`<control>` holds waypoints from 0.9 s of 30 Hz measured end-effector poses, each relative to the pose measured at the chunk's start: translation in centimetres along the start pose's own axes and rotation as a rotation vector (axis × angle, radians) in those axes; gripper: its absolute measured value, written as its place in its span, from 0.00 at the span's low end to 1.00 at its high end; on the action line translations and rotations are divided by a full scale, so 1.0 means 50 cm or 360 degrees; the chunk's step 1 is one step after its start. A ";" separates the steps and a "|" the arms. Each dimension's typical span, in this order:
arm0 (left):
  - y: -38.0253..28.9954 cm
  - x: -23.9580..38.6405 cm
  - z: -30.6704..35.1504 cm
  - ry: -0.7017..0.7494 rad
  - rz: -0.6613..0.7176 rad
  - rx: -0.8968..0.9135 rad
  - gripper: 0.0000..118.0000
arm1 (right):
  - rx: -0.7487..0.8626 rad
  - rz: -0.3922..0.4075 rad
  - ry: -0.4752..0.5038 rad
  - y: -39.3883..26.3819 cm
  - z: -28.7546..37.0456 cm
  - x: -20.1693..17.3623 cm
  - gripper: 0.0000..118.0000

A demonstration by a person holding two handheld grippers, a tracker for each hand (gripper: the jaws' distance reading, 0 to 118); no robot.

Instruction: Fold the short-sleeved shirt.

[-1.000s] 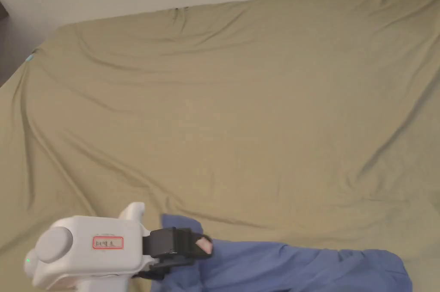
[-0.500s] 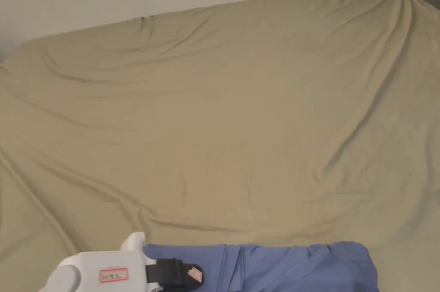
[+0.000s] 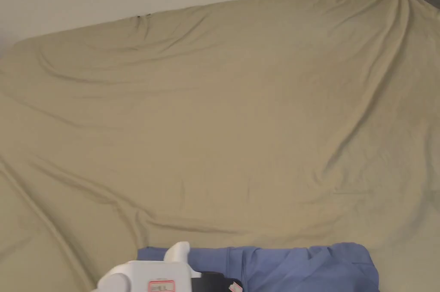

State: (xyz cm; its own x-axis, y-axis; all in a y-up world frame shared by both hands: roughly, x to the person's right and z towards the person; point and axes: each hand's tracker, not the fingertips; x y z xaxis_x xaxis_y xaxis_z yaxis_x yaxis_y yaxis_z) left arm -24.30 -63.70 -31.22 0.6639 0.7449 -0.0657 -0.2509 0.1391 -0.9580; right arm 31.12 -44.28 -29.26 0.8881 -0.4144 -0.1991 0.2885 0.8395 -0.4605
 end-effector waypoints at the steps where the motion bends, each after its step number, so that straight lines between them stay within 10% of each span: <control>1: 0.001 -0.005 0.041 -0.0030 0.0045 0.0057 0.02 | -0.0002 -0.0001 0.0017 0.001 -0.003 -0.002 0.02; 8: 0.057 -0.152 0.294 0.0199 0.0200 0.0322 0.00 | 0.0004 0.0011 0.0048 0.008 -0.029 -0.026 0.02; 12: 0.081 -0.226 0.303 -0.0143 0.0228 0.0158 0.00 | -0.0019 0.0043 0.0027 0.002 -0.048 -0.047 0.02; 13: 0.085 -0.234 0.292 -0.0133 0.0248 0.0140 0.09 | -0.0028 0.0046 0.0021 0.000 -0.053 -0.052 0.02; 15: 0.094 -0.246 0.264 -0.0089 0.0228 0.0101 0.93 | -0.0052 0.0038 0.0019 -0.005 -0.063 -0.059 0.02; 16: 0.095 -0.253 0.246 -0.0056 0.0215 0.0028 1.00 | -0.0065 0.0037 0.0020 -0.007 -0.068 -0.063 0.02; 23: 0.094 -0.286 0.189 -0.0152 0.0174 0.0075 0.99 | -0.0131 0.0098 -0.0001 -0.014 -0.079 -0.082 0.02; 25: 0.086 -0.288 0.197 -0.0123 0.0192 0.0141 0.61 | -0.0131 0.0094 -0.0002 -0.014 -0.078 -0.080 0.02; 26: 0.086 -0.295 0.204 -0.0098 0.0197 0.0124 0.15 | -0.0132 0.0091 -0.0002 -0.015 -0.078 -0.079 0.02; 27: 0.083 -0.293 0.203 0.0055 0.0179 0.0124 0.12 | -0.0135 0.0087 -0.0005 -0.015 -0.078 -0.076 0.02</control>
State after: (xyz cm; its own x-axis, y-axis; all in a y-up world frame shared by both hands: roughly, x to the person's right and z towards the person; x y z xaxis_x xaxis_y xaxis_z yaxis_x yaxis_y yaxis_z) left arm -42.21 -67.39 -31.39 0.6520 0.7360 -0.1821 -0.3782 0.1075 -0.9195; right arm 26.13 -44.69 -31.56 0.9028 -0.3675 -0.2232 0.2084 0.8281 -0.5204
